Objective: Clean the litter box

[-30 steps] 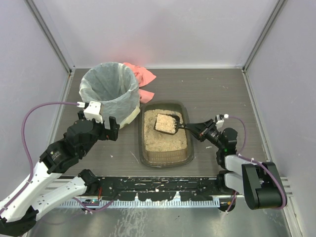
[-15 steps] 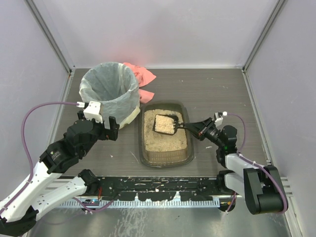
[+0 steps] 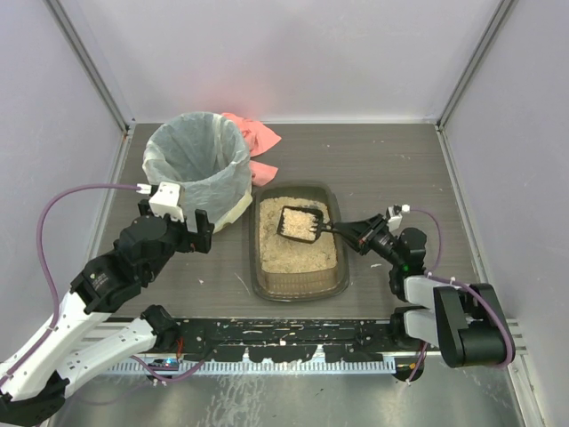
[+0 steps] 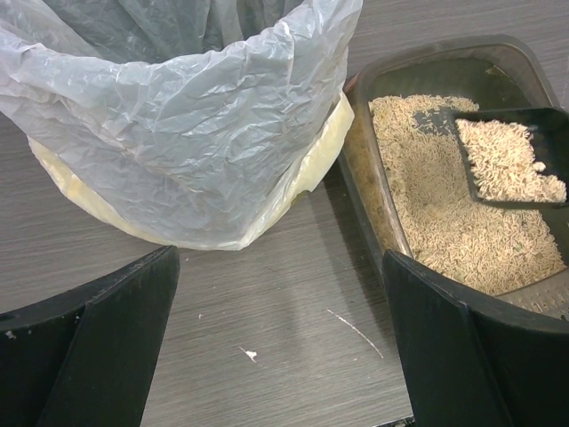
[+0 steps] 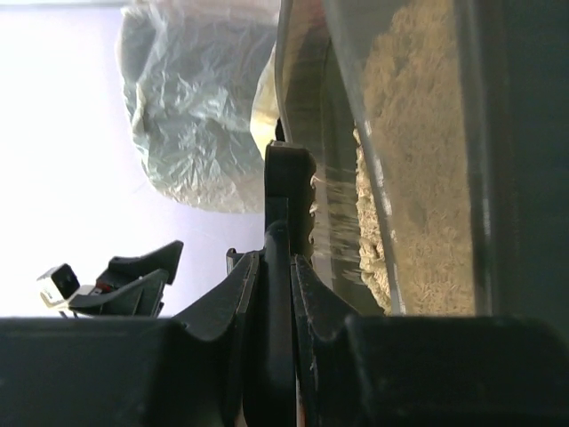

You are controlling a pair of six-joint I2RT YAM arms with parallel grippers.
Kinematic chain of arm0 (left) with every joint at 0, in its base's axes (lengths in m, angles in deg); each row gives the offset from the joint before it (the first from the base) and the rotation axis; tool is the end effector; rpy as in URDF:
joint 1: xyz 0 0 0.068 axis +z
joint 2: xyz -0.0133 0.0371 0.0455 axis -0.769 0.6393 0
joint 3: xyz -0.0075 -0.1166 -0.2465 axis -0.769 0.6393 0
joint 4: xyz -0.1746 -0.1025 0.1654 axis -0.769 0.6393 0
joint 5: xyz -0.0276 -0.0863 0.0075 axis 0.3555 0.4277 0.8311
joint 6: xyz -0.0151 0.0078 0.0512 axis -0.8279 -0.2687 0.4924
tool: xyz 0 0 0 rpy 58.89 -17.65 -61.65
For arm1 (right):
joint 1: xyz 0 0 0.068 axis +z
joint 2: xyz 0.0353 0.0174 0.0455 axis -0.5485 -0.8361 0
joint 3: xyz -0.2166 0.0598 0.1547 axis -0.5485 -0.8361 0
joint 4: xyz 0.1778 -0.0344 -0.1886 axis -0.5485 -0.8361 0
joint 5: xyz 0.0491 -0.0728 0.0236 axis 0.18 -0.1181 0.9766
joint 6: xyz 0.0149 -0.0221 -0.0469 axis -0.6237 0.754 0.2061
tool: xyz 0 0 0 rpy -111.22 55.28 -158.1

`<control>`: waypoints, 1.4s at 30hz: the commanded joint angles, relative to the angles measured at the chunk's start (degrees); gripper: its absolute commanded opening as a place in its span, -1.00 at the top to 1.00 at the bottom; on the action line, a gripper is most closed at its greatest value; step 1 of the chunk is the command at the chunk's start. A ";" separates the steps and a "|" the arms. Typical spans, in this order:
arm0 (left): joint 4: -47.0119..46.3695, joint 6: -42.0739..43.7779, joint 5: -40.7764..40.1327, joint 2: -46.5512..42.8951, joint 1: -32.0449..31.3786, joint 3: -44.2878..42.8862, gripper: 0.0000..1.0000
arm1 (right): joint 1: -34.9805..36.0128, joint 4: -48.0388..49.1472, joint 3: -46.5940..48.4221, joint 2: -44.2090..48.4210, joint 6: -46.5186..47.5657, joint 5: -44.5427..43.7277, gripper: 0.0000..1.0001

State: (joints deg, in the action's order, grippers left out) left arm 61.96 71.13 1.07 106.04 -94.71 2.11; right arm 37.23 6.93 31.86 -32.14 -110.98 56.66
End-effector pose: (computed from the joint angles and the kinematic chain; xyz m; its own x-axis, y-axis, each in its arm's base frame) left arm 0.0986 -0.0743 0.3589 -0.3689 0.0217 -0.9292 0.2424 0.9674 -0.0736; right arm 0.1866 0.0357 0.1586 -0.6970 0.7127 -0.0787 0.0005 0.1102 0.9939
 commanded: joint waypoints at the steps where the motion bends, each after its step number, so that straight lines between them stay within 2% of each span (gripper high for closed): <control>1: -1.32 0.19 -1.04 -0.39 0.30 -0.85 -0.96 | -1.75 8.03 -0.51 1.21 -2.85 -0.97 0.99; 3: -1.64 0.08 -1.05 -0.57 0.32 -0.59 -0.96 | 1.26 6.52 1.88 1.48 -0.45 0.68 0.99; 7: -1.97 0.25 -0.92 -0.30 0.27 -0.81 -0.96 | -3.13 2.43 -0.34 4.66 -0.52 -1.27 0.99; 10: -1.97 0.10 -0.94 -0.28 0.32 -0.55 -0.96 | 0.47 1.91 2.97 4.39 1.83 1.69 0.99; 13: -2.19 0.18 -0.42 -0.01 0.28 -0.79 -0.96 | -3.77 -0.53 1.33 5.94 0.45 0.02 0.99; 17: -1.82 0.04 -0.93 -0.39 0.25 -0.52 -0.96 | 0.36 1.42 3.89 4.37 1.80 1.84 0.99; 20: -1.86 0.12 -0.98 -0.53 0.28 -0.63 -0.97 | -3.72 0.37 0.67 5.69 -0.09 -0.62 0.99; 23: -1.73 0.02 -1.40 -0.54 0.32 -0.46 -0.97 | 0.86 1.20 3.74 4.49 2.02 1.95 0.99; 27: -1.92 0.21 -0.93 0.18 0.25 -0.89 -0.97 | -3.72 -1.62 0.80 6.55 0.67 -0.60 0.99; 30: -1.86 0.12 -0.96 0.17 0.28 -0.60 -0.97 | 0.71 -0.11 3.67 5.01 2.76 2.03 0.99; 34: -2.13 0.12 -0.82 0.25 0.25 -0.79 -0.97 | -4.41 -1.25 -0.06 6.58 0.15 -0.63 0.99; 37: -1.80 0.04 -1.21 -0.21 0.27 -0.50 -0.98 | 0.33 0.89 3.25 4.09 2.52 2.86 0.99; 40: -2.40 0.07 -0.93 -0.06 0.27 -0.57 -0.98 | -4.13 -0.13 -0.12 5.50 0.16 0.16 0.99; 42: -1.99 0.06 -1.06 0.08 0.32 -0.71 -0.98 | -2.37 0.64 0.92 5.25 0.81 0.30 0.99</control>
State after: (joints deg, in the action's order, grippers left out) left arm 61.94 71.13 0.89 106.26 -94.71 2.11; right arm 35.09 3.83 32.08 -27.70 -110.22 57.77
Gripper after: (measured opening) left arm 0.987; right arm 0.226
